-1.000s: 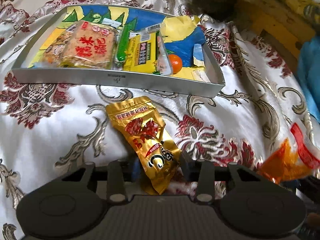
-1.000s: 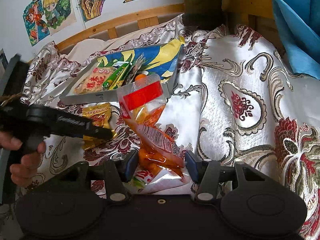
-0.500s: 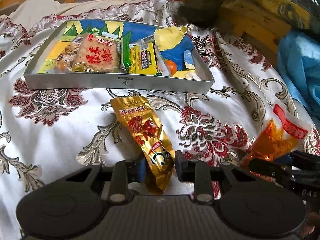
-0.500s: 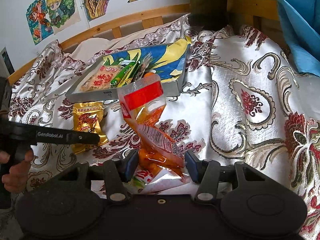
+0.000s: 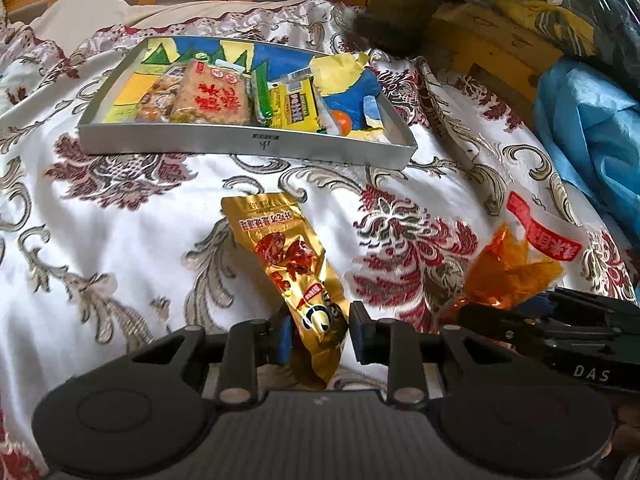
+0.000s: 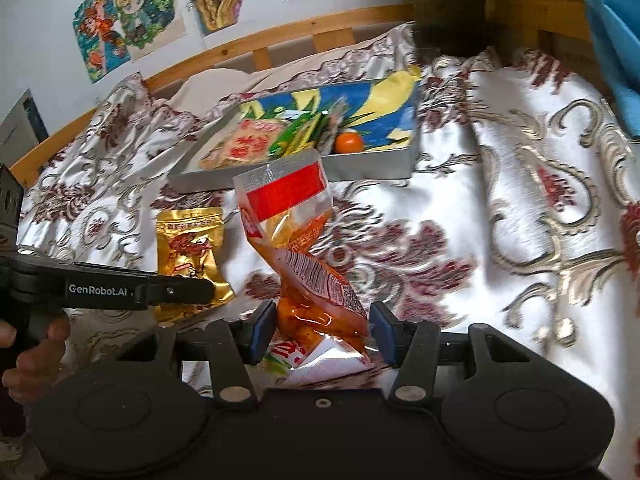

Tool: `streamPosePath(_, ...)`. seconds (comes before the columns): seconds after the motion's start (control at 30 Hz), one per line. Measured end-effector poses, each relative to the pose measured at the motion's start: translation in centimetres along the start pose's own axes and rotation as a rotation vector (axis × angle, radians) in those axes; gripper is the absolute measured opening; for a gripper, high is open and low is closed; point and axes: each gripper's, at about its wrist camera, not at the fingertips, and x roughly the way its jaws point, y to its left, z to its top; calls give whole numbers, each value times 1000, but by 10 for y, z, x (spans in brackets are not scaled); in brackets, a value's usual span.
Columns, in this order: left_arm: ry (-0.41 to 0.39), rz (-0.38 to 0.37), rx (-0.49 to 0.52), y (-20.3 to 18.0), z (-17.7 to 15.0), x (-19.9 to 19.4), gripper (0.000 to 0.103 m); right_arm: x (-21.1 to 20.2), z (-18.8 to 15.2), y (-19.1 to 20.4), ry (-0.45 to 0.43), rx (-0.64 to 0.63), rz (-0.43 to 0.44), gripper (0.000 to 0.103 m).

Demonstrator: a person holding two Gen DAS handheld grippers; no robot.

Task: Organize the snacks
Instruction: 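Carry the gold packet with the left tool while the right tool carries the orange packet over the tin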

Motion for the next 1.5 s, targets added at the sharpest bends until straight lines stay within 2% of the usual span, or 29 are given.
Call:
streamPosePath(0.33, -5, 4, -10, 11, -7, -21, 31, 3, 1, 23, 6, 12, 49, 53)
streamPosePath(0.6, -74, 1, -5, 15, 14, -39, 31, -2, 20, 34, -31, -4, 74, 53)
streamPosePath(0.9, -169, 10, 10, 26, 72, -54, 31, 0, 81, 45, -117, -49, 105, 53)
streamPosePath(1.07, -203, 6, 0, 34, 111, -50, 31, 12, 119, 45, -149, -66, 110, 53)
streamPosePath(1.33, -227, -17, 16, 44, 170, -19, 31, 43, 173, 26, -173, -59, 44, 53)
streamPosePath(1.5, -207, -44, 5, 48, 197, 16, 31, 67, 196, 1, -178, -20, -12, 53)
